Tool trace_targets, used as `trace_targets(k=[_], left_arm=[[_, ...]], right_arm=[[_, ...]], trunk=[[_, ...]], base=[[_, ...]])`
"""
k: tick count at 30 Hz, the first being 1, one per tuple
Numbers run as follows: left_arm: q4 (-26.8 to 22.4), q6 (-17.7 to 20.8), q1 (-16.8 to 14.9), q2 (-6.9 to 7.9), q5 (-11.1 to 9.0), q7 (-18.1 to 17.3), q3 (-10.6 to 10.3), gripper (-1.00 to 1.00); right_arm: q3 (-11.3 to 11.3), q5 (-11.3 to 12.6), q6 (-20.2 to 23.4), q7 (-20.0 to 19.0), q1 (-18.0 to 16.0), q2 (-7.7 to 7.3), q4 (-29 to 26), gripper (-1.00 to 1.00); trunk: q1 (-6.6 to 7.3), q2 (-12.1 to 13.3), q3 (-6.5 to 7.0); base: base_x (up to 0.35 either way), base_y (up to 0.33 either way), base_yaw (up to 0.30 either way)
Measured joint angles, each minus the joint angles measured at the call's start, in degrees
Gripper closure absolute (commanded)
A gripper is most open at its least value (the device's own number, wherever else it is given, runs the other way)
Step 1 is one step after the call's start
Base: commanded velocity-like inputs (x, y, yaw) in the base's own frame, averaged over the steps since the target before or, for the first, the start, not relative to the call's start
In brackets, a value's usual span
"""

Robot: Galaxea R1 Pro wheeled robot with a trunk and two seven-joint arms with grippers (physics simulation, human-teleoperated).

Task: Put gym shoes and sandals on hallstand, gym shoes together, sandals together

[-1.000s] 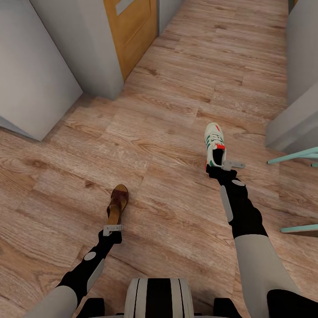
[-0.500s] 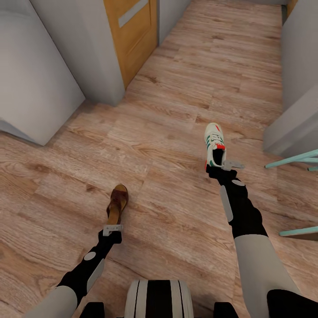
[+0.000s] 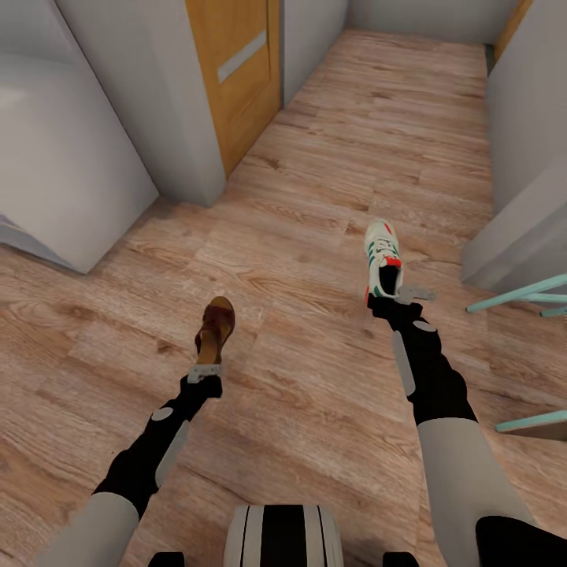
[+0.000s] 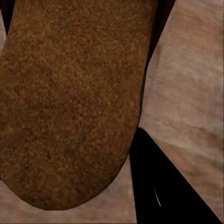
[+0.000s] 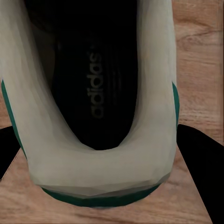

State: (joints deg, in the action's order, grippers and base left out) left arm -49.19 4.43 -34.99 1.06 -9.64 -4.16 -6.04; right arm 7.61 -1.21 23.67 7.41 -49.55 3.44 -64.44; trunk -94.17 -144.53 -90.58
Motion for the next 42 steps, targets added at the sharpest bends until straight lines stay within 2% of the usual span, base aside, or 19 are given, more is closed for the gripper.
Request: trace_targets(k=[3,4,5,9,42], left_arm=[[-6.6,5.7,0.1,-0.05,0.0,0.0,-0.1,1.00],[-9.3,10.7,0.1,-0.11,-0.1,0.0,-0.2,1.00],[-9.9,12.5,0.1,-0.15,0.0,0.0,-0.2,1.00],[-10.6,15.1,0.2,-0.29,0.0,0.0,-0.3,1.00],[-10.6,16.2,0.5,-0.59,-0.7,0.0,-0.3,1.00]], right_arm=[[0.0,0.0,0.1,0.0,0.0,0.02,-0.1,1.00],[0.0,0.1,0.1,0.0,0.0,0.07,0.0,1.00],[0.0,0.1,0.1,0.0,0.0,0.09,0.0,1.00],[0.0,0.4,0.1,0.0,0.0,0.12,0.0,1.00],[0.1,0.4,0.1,0.0,0.1,0.03,0.2,1.00]], trunk=[[0.08,0.0,0.66],[0.10,0.1,0.88],[0.12,0.1,1.10],[0.23,0.1,1.99],[1.08,0.6,12.28]], base=[[0.000,0.000,0.000],[0.000,0.000,0.000],[0.000,0.000,0.000],[0.000,0.000,0.000],[0.000,0.000,0.000]])
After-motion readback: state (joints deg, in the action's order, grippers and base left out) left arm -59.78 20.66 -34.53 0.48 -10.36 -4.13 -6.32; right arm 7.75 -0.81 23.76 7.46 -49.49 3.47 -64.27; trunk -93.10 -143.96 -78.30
